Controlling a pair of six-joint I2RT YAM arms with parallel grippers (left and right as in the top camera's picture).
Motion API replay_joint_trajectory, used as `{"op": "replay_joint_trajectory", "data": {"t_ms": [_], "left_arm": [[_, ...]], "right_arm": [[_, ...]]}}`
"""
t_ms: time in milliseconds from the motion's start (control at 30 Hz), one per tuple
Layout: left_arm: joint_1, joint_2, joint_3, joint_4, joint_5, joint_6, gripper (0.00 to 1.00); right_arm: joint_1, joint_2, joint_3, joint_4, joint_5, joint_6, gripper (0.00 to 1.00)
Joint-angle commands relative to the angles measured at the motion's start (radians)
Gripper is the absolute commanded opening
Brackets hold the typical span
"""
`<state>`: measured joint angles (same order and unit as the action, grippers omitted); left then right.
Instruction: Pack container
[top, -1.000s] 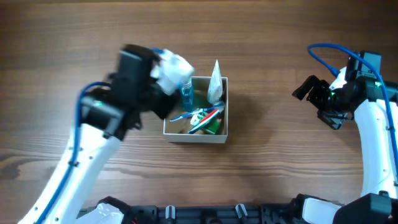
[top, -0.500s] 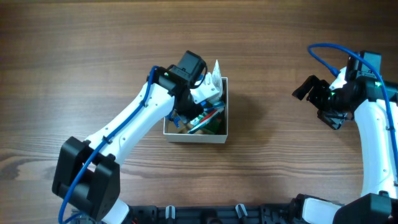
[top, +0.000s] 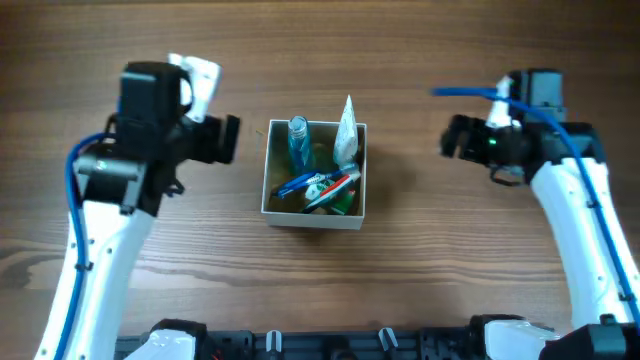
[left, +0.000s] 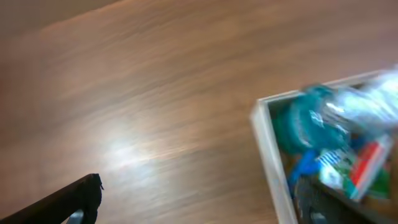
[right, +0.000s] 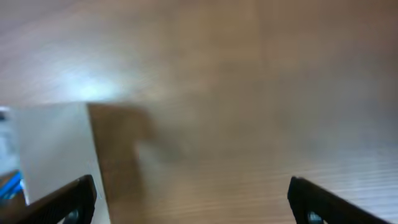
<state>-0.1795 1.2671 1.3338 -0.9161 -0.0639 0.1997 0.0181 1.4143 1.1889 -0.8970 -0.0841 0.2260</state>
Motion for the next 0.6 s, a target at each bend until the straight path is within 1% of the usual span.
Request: {"op": "replay_joint_trajectory", "data": {"t_ms": [0, 67, 100, 167, 233, 267, 333, 433, 500, 567], "left_arm": [[0.131, 0.061, 0.002, 0.01, 0.066, -0.116, 1.0], [0.155, 0.09, 0.002, 0.011, 0.071, -0.115, 1.0], [0.156, 0.098, 0.002, 0.021, 0.071, -0.115, 0.99], [0.156, 0.095, 0.002, 0.01, 0.084, -0.115, 1.0], [0.156, 0.06, 0.002, -0.037, 0.166, -0.094, 1.0], [0.156, 0.02, 0.002, -0.058, 0.21, -0.071, 1.0], [0.156, -0.06, -0.005, -0.074, 0.211, -0.072, 1.0], [0.155, -0.288, -0.101, -0.047, 0.214, -0.074, 1.0], [0.155, -0.477, -0.223, -0.032, 0.231, -0.078, 1.0], [0.156, -0.636, -0.319, -0.011, 0.232, -0.11, 1.0]], "right_arm": [[0.1, -0.016, 0.027, 0.117, 0.048, -0.095, 1.0], [0.105, -0.019, 0.027, 0.21, 0.051, -0.098, 1.0], [0.105, -0.021, 0.027, 0.216, 0.05, -0.14, 1.0], [0.105, -0.034, 0.027, 0.179, 0.038, -0.149, 1.0], [0.105, -0.077, 0.027, 0.117, 0.046, -0.111, 1.0], [0.105, -0.135, 0.027, 0.094, 0.062, -0.069, 1.0], [0.105, -0.251, 0.017, 0.074, 0.062, -0.04, 1.0], [0.105, -0.487, -0.061, 0.05, 0.062, -0.032, 1.0], [0.105, -0.648, -0.158, 0.026, 0.062, -0.033, 1.0], [0.105, -0.785, -0.259, 0.014, 0.066, -0.033, 1.0]]}}
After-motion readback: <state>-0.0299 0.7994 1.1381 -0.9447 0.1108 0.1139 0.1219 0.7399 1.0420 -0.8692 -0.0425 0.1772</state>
